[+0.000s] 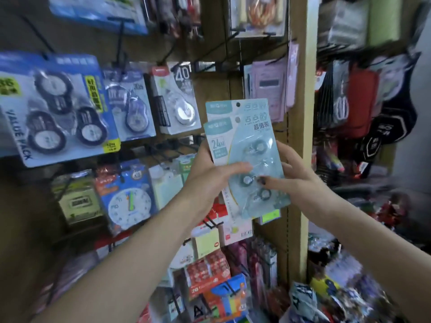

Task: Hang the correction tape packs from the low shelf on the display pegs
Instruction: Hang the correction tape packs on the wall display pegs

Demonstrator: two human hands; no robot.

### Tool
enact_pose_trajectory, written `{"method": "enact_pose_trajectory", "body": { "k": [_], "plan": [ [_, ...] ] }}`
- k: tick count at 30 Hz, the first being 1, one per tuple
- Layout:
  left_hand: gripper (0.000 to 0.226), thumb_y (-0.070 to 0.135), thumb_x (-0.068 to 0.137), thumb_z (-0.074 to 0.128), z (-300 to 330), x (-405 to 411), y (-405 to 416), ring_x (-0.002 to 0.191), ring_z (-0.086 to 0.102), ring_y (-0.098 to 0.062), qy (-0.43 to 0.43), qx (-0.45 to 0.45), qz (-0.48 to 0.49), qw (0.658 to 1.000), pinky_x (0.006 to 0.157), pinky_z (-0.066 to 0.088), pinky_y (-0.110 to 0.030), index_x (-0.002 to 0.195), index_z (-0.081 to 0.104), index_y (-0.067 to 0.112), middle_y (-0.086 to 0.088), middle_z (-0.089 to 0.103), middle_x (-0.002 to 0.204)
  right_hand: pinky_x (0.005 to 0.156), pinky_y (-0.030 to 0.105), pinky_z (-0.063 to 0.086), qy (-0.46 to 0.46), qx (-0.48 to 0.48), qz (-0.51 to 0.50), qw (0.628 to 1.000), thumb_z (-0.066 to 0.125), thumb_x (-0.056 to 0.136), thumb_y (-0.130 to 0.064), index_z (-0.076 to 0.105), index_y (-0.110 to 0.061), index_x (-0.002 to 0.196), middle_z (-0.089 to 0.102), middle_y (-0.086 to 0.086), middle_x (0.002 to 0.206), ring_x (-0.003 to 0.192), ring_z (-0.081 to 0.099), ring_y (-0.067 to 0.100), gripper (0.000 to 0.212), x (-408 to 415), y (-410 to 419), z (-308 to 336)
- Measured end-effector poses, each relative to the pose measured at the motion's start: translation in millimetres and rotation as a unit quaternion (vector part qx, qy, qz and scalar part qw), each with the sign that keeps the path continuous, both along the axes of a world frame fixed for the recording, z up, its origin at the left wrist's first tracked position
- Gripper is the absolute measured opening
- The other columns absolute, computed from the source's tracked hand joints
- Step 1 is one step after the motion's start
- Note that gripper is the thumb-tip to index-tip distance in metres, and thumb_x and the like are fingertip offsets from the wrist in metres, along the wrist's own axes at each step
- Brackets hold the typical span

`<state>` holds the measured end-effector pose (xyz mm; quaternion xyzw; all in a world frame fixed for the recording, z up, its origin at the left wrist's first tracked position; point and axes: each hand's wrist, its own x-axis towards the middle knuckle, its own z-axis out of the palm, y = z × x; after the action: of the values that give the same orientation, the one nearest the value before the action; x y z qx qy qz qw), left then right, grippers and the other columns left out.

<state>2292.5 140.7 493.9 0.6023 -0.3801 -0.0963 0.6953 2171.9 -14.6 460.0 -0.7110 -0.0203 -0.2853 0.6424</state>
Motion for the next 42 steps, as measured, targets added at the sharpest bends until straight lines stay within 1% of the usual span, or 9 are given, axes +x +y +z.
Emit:
{"method": "enact_pose_trajectory", "body": {
  "k": [4, 8, 10, 14, 19, 24, 31, 36, 42],
  "plan": [
    [0.067, -0.002, 0.073, 0.09, 40.5, 19.1, -12.6, 0.103, 0.079, -0.021, -0.023, -0.009, 0.034, 0.999, 0.09, 0.064, -0.044, 0.131, 0.06, 0.011, -0.005, 0.08, 0.115, 0.074, 0.037, 0.063, -0.023, 0.025, 0.006, 0.999, 0.071, 0.088, 0.005, 0.057, -0.036, 0.139, 0.077, 0.006, 0.119, 0.104, 0.077, 0.026, 0.067, 21.2, -11.2, 39.7],
    [0.054, 0.009, 0.078, 0.09, 70.5, 39.5, -22.6, 0.1, 0.079, -0.016, -0.06, 0.023, 0.052, 0.997, 0.087, 0.064, -0.038, 0.127, 0.067, 0.012, 0.0, 0.081, 0.112, 0.086, 0.051, 0.062, -0.035, 0.047, 0.017, 0.998, 0.075, 0.085, 0.001, 0.059, -0.031, 0.139, 0.075, 0.009, 0.124, 0.108, 0.075, 0.033, 0.065, 43.1, -21.3, 65.9],
    [0.065, 0.02, 0.074, 0.093, 82.3, 46.3, -27.0, 0.104, 0.077, -0.015, -0.077, 0.044, 0.062, 0.994, 0.091, 0.063, -0.039, 0.131, 0.062, 0.016, 0.004, 0.079, 0.117, 0.091, 0.054, 0.061, -0.042, 0.058, 0.011, 0.997, 0.076, 0.084, 0.002, 0.059, -0.029, 0.138, 0.074, 0.011, 0.126, 0.109, 0.075, 0.034, 0.064, 51.8, -24.9, 74.5],
    [0.075, 0.027, 0.078, 0.092, 99.0, 52.5, -33.3, 0.11, 0.069, -0.012, -0.085, 0.064, 0.081, 0.991, 0.091, 0.057, -0.034, 0.131, 0.04, 0.027, 0.008, 0.069, 0.123, 0.086, 0.051, 0.063, -0.056, 0.074, -0.001, 0.996, 0.076, 0.084, 0.001, 0.059, -0.028, 0.138, 0.074, 0.006, 0.126, 0.104, 0.077, 0.03, 0.063, 63.6, -32.5, 85.9],
    [0.072, 0.03, 0.079, 0.091, 108.1, 60.0, -39.5, 0.108, 0.069, -0.013, -0.093, 0.078, 0.086, 0.989, 0.098, 0.058, -0.042, 0.127, 0.037, 0.029, 0.008, 0.069, 0.122, 0.077, 0.043, 0.063, -0.058, 0.063, 0.002, 0.996, 0.075, 0.086, -0.001, 0.058, -0.03, 0.138, 0.075, 0.0, 0.125, 0.103, 0.078, 0.026, 0.062, 70.3, -40.5, 94.0],
    [0.073, 0.031, 0.08, 0.091, 113.0, 60.5, -44.9, 0.102, 0.068, -0.006, -0.103, 0.078, 0.098, 0.987, 0.081, 0.056, -0.027, 0.129, 0.038, 0.027, 0.009, 0.069, 0.119, 0.091, 0.053, 0.061, -0.058, 0.048, 0.012, 0.997, 0.075, 0.087, -0.004, 0.058, -0.031, 0.14, 0.073, 0.002, 0.13, 0.109, 0.076, 0.03, 0.062, 75.0, -52.1, 99.5],
    [0.073, 0.034, 0.081, 0.09, 114.8, 64.3, -49.2, 0.097, 0.07, -0.006, -0.097, 0.084, 0.104, 0.986, 0.076, 0.057, -0.028, 0.133, 0.039, 0.025, 0.011, 0.069, 0.115, 0.09, 0.053, 0.061, -0.042, 0.031, 0.029, 0.998, 0.075, 0.089, -0.008, 0.058, -0.028, 0.14, 0.073, 0.005, 0.129, 0.109, 0.076, 0.031, 0.058, 80.5, -60.5, 105.5],
    [0.069, 0.036, 0.083, 0.088, 116.7, 72.2, -50.7, 0.1, 0.07, -0.008, -0.087, 0.084, 0.108, 0.987, 0.088, 0.06, -0.034, 0.129, 0.038, 0.026, 0.01, 0.068, 0.115, 0.079, 0.041, 0.062, -0.028, 0.022, 0.038, 0.999, 0.072, 0.091, -0.01, 0.062, -0.028, 0.137, 0.076, 0.005, 0.125, 0.108, 0.076, 0.03, 0.051, 85.9, -61.7, 110.6],
    [0.078, 0.047, 0.075, 0.087, 116.8, 84.3, -55.5, 0.112, 0.069, -0.019, -0.052, 0.091, 0.13, 0.986, 0.101, 0.058, -0.047, 0.13, 0.038, 0.021, 0.006, 0.066, 0.121, 0.085, 0.044, 0.062, 0.033, 0.026, 0.017, 0.999, 0.073, 0.089, -0.014, 0.067, -0.027, 0.131, 0.078, 0.006, 0.12, 0.106, 0.076, 0.029, 0.044, 110.4, -68.9, 121.4]
  ]
}}
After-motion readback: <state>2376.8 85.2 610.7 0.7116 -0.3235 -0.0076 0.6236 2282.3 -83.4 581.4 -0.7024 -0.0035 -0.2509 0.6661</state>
